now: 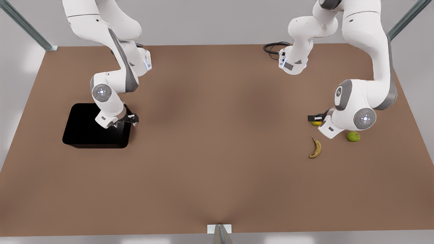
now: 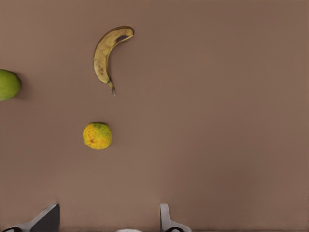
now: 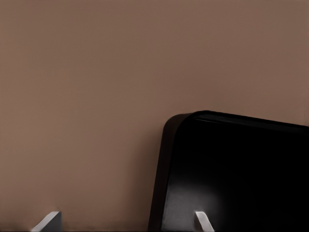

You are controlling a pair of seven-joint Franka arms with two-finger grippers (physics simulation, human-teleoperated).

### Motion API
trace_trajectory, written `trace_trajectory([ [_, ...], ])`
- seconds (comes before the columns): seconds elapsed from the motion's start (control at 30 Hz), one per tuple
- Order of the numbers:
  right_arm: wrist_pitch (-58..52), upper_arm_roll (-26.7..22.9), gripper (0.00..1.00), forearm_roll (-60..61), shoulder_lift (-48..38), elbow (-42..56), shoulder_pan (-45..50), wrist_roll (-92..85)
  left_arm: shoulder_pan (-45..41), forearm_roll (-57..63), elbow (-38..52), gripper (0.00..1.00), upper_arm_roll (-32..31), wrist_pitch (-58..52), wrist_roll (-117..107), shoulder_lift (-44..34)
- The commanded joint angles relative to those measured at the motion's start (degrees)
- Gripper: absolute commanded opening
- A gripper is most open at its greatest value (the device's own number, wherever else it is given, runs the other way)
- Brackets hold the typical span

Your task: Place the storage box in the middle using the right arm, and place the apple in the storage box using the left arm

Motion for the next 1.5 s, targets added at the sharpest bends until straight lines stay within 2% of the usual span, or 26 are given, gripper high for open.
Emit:
trace_trajectory([
  [0.0, 0.07, 0.13, 1.0, 0.0, -0.01, -0.31, -0.76, -0.04, 0.03, -1.34, -0.53, 1.0, 0.01, 0.52, 0.03, 0.0],
  [0.07, 0.15, 0.05, 1.0, 0.0, 1.4, -1.98, -1.02, -0.04, 0.03, -1.34, -6.15, 1.0, 0.19, 10.36, -1.2, -0.88],
  [0.13, 0.42, 0.05, 1.0, 0.0, 4.12, -1.98, -0.93, 0.04, 0.65, -1.34, -7.21, 1.0, 0.1, 11.07, -7.53, -0.79],
  [0.33, 4.99, -0.22, 1.0, 0.0, 9.31, -1.81, -1.11, 0.48, 3.63, -0.55, -7.82, 1.0, 0.28, 12.65, 2.67, 2.02],
  [0.43, 5.16, -0.66, 1.0, -0.08, 10.63, -1.46, -1.46, 0.4, 7.68, -0.63, -14.85, 1.0, 0.19, 19.94, 5.21, 1.49],
  [0.6, 7.19, -1.36, 1.0, -0.08, 13.35, -1.19, -1.46, 0.4, 12.07, -1.42, -16.44, 0.99, 0.1, 19.95, 8.81, 1.06],
  [0.63, 7.19, -1.71, 1.0, -0.17, 14.05, -0.58, -1.37, 0.4, 12.77, -0.81, -19.94, 0.99, 0.19, 24.93, 9.35, -0.87],
  [0.67, 7.19, -1.8, 0.95, -0.17, 14.32, -0.31, -1.28, 0.31, 12.42, -0.63, -22.76, 0.99, 0.19, 30.4, 9.35, -1.49],
  [0.7, 7.19, -1.8, 0.76, -0.17, 14.32, -0.31, -1.28, 0.31, 11.98, -0.55, -23.73, 1.0, 0.1, 34.97, 9.26, -2.11],
  [0.73, 7.19, -1.8, 0.47, -0.17, 14.32, -0.31, -1.37, 0.04, 11.98, -0.55, -24.08, 1.0, 0.1, 35.68, 9.26, -2.29],
  [0.8, 7.1, -1.8, 0.23, -0.26, 14.23, -0.22, -1.37, -0.31, 12.42, -0.55, -28.57, 1.0, 0.1, 40.34, 8.47, -4.22],
  [1.3, 6.92, -1.71, 0.21, 0.0, 11.86, 1.01, -1.02, -0.31, 14.8, -0.37, -34.98, 1.0, 0.01, 43.86, 8.47, -2.64],
  [1.47, 6.57, -1.01, 0.21, 0.0, 8.08, 1.88, -0.05, -0.22, 16.2, -0.37, -35.51, 1.0, 0.1, 45.7, 9.17, -2.46],
])
